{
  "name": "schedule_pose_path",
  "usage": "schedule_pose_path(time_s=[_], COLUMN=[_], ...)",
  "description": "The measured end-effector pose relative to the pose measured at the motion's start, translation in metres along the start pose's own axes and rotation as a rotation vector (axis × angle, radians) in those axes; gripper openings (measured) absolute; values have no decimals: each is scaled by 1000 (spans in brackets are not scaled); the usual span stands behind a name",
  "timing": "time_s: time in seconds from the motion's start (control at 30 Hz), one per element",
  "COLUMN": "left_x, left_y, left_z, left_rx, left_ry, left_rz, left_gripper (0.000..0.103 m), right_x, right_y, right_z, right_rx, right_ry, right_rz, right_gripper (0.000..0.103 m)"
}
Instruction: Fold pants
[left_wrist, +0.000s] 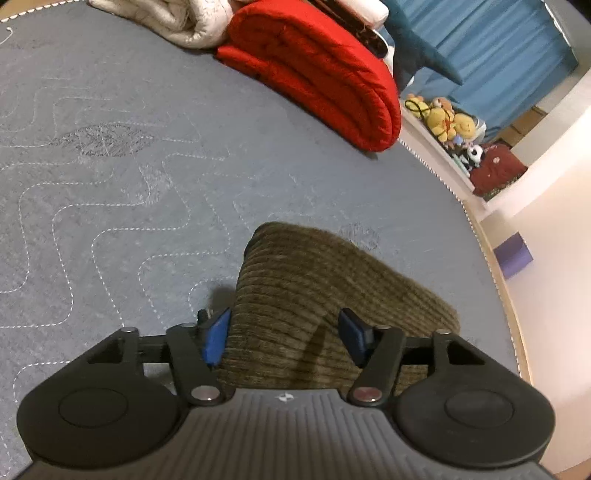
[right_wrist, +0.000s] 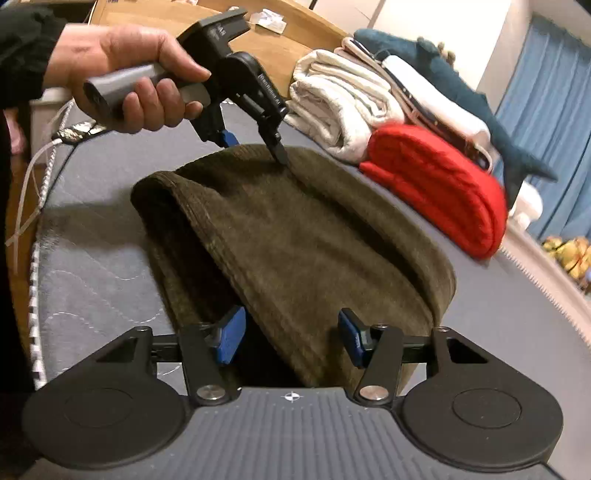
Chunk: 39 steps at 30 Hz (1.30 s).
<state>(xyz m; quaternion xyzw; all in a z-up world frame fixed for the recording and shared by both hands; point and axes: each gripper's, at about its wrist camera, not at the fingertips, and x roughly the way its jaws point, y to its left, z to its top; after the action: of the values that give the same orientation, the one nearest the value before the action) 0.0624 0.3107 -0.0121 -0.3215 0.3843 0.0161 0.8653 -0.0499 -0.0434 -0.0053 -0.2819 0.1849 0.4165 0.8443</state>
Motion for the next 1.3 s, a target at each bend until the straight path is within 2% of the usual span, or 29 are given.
schedule_pose_path(time_s=[0.07,0.2,0.27,0.3,0.37,0.43,0.57,0.6,0.63,0.67,0.7,0.77,0.8,0.83,0.93,1.0,1.07,1.1,1.17,1.2,1.23,1.27,1.3], left_x=[6,15,13,13,13,13,-2,-8,-13,-16,-18,-20,-20,-18,-5,5,15,18,24,30,40,50,52], left_y=[-8,-2,0,3,5,-2,-41,-53,-62,-70,-76,-92,-99,-106,-126,-138,-146,-150,-154,-154,-153,-152,-153], left_z=[3,12,17,18,18,18,12,8,2,-5,-11,-26,-33,-41,-70,-88,-104,-112,-126,-135,-147,-162,-173], left_rx=[-23,-43,-58,-67,-82,-53,197,271,332,382,425,538,586,627,741,813,876,915,963,974,990,1048,1121], left_ry=[-15,-47,-86,-95,-100,-98,-152,-164,-163,-160,-162,-150,-131,-110,-28,4,67,88,151,223,307,370,370], left_rz=[-6,-17,17,50,73,96,131,111,74,45,33,-5,-43,-76,-156,-178,-232,-249,-304,-339,-339,-297,-274], left_gripper=[73,70,18,8,7,8,11,15,24,33,34,34,34,34,34,32,25,25,25,25,24,24,24], right_x=[3,4,-5,-10,-18,-19,-11,-10,-11,-15,-20,-32,-37,-39,-30,-14,5,13,31,42,52,61,69], right_y=[2,12,17,19,26,39,51,50,46,37,24,-9,-27,-44,-96,-125,-155,-167,-185,-191,-195,-199,-201], right_z=[3,1,-2,-4,-13,-25,-40,-41,-38,-34,-26,-10,-4,0,5,3,-4,-9,-22,-29,-36,-43,-49], right_rx=[-18,-92,-133,-167,-264,-399,-511,-518,-504,-455,-365,-168,-74,0,198,335,522,612,800,880,942,997,1049], right_ry=[11,15,-19,-36,-70,-85,-4,15,20,25,22,-13,-42,-65,-65,-33,-4,0,10,30,47,62,79], right_rz=[5,16,39,53,48,22,48,63,76,105,153,242,257,252,203,166,127,113,99,101,108,119,131], right_gripper=[23,13,9,9,8,8,8,8,9,12,13,29,43,51,51,51,51,52,62,62,63,65,66])
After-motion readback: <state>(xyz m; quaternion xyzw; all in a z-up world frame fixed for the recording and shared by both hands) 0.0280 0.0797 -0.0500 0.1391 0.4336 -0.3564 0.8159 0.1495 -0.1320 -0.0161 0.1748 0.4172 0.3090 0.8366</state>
